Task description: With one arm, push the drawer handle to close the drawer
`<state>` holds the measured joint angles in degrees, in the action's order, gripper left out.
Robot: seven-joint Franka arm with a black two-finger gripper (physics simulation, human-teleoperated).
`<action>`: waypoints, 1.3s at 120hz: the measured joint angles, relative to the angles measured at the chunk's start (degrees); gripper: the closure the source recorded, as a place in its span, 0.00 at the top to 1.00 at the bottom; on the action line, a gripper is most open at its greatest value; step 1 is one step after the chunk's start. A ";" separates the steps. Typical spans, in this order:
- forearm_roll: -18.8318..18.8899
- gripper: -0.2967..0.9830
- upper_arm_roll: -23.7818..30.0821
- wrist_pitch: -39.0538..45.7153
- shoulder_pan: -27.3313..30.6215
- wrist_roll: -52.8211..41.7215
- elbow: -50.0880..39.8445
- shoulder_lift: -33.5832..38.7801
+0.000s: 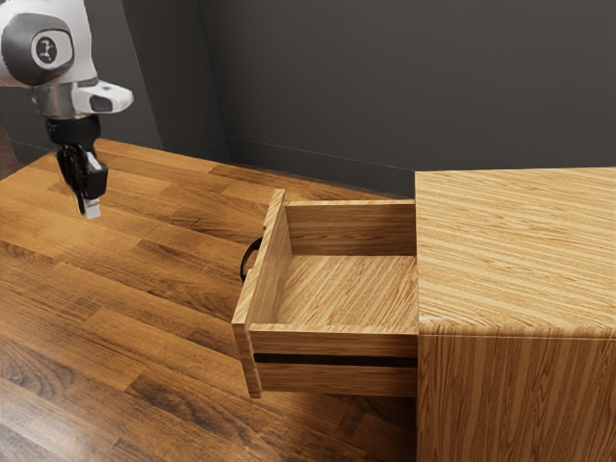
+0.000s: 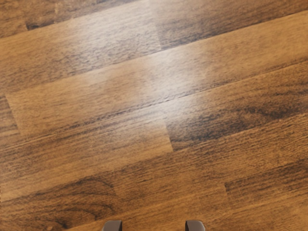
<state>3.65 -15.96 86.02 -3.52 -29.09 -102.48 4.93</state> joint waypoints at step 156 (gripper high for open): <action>6.62 0.15 5.73 26.55 -24.73 -18.75 -24.48 15.36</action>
<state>10.27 -10.24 112.57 -28.25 -47.84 -126.97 20.30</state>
